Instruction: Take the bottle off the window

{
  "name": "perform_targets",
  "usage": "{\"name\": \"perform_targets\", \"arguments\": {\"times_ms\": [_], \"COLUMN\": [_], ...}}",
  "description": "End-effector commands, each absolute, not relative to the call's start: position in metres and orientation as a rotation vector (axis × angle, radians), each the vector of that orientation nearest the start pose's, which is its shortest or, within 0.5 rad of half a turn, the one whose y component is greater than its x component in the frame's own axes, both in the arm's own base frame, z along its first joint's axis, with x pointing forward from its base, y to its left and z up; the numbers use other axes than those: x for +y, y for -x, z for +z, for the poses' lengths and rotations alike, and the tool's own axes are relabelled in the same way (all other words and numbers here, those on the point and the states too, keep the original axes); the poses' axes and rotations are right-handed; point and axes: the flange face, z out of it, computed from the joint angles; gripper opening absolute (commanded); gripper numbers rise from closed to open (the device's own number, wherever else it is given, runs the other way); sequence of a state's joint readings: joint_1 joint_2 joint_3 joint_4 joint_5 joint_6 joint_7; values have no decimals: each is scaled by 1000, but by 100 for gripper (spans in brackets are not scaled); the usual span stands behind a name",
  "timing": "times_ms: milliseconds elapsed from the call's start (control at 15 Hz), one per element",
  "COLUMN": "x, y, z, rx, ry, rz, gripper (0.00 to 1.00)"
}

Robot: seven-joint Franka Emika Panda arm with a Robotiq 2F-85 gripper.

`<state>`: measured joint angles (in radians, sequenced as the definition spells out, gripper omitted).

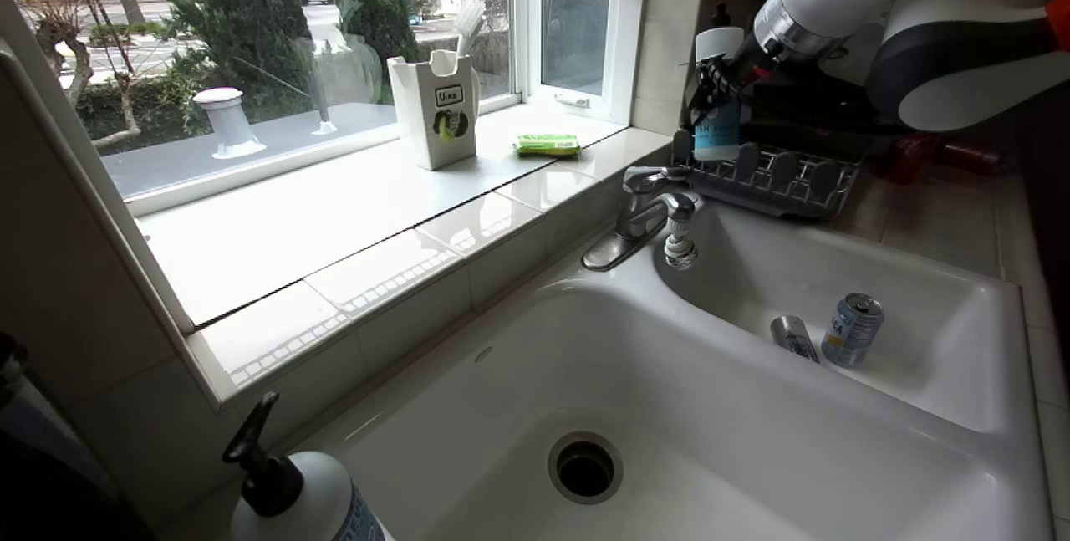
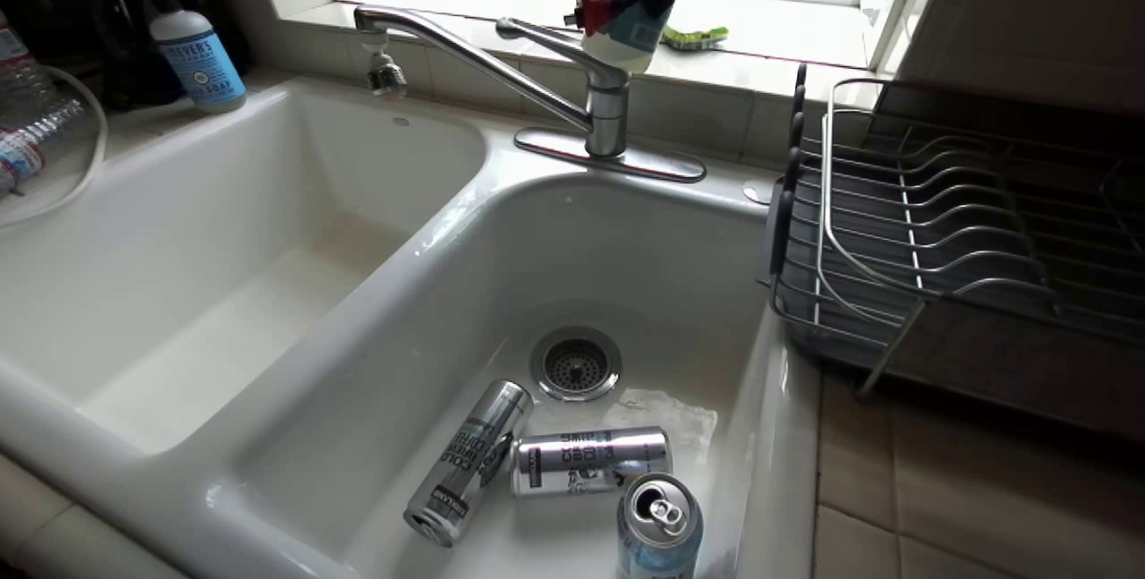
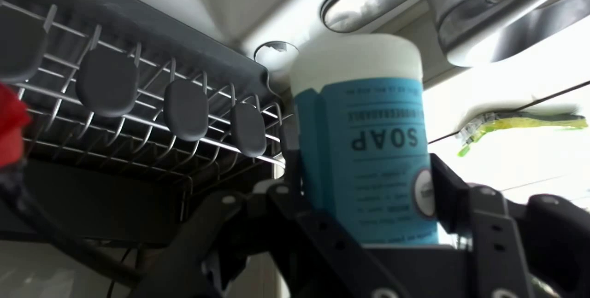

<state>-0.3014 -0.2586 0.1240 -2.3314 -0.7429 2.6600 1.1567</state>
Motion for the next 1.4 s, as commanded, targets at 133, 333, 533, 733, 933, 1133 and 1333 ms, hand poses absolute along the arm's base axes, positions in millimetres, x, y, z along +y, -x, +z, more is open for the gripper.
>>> {"name": "perform_targets", "arguments": {"times_ms": [133,333,533,733,933,1133,1333], "x": [-76,-87,-97,-105,-107,-110,-112], "y": [-506,-509,-512,-516,-519,-522,-527], "z": [488,480,472,462,448,433,422], "rx": [1144,1034,946,889,859,860,845], "ry": [2922,2937,2930,2934,2943,2945,2919], "rz": [-1195,-1231,-1271,-1294,-1288,-1274,-1273], "gripper": [40,40,40,40,40,40,40]}}
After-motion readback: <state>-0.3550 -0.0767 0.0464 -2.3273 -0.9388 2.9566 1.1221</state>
